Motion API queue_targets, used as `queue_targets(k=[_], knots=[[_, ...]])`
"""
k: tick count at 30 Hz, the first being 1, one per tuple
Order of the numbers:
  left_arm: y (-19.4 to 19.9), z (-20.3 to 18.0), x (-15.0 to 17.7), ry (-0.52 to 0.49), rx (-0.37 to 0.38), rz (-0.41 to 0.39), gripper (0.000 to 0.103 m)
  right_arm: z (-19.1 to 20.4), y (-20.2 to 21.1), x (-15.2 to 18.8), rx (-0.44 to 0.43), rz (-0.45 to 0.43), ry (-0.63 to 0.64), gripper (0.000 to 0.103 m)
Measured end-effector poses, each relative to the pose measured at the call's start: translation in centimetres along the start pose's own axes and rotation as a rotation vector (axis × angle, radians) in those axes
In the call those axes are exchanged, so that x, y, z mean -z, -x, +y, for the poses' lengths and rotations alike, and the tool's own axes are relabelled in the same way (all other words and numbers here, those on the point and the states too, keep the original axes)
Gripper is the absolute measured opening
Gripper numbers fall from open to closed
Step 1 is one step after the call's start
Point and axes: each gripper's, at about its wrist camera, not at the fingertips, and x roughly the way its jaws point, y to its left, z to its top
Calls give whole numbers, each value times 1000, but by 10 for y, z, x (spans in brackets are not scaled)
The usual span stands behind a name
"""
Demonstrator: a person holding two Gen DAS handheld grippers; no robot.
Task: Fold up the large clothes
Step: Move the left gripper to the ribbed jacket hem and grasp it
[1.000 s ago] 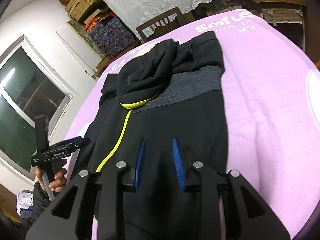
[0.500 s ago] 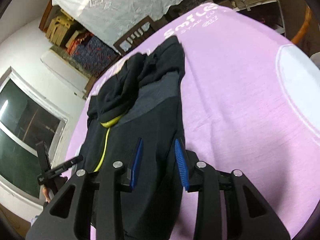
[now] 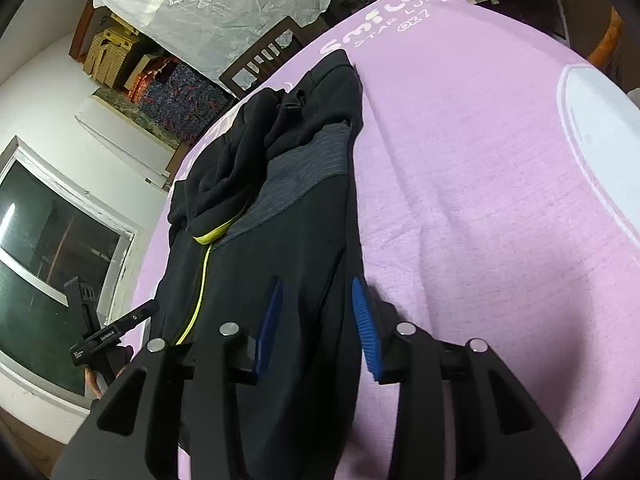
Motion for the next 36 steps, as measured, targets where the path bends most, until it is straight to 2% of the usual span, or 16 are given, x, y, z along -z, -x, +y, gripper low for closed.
queue_targets(k=[6, 11, 15, 19, 25, 28, 32, 36], knots=[[8, 4, 9, 43, 49, 10, 100, -10, 1, 2, -61, 9, -67, 37], [23, 7, 29, 74, 119, 34, 100, -13, 15, 22, -104, 35, -100, 37], [39, 4, 54, 67, 151, 45, 100, -10, 29, 45, -92, 50, -79, 37], [54, -1, 82, 70, 216, 54, 100, -1, 40, 70, -92, 67, -35, 38], [68, -16, 113, 39, 217, 35, 100, 9, 51, 102, -129, 99, -18, 41], [68, -20, 114, 40, 205, 31, 100, 18, 52, 118, -138, 109, 17, 41], [66, -17, 109, 59, 215, 40, 100, 21, 53, 120, -136, 99, 27, 41], [67, -14, 110, 63, 237, 42, 100, 12, 52, 111, -177, 120, -46, 41]])
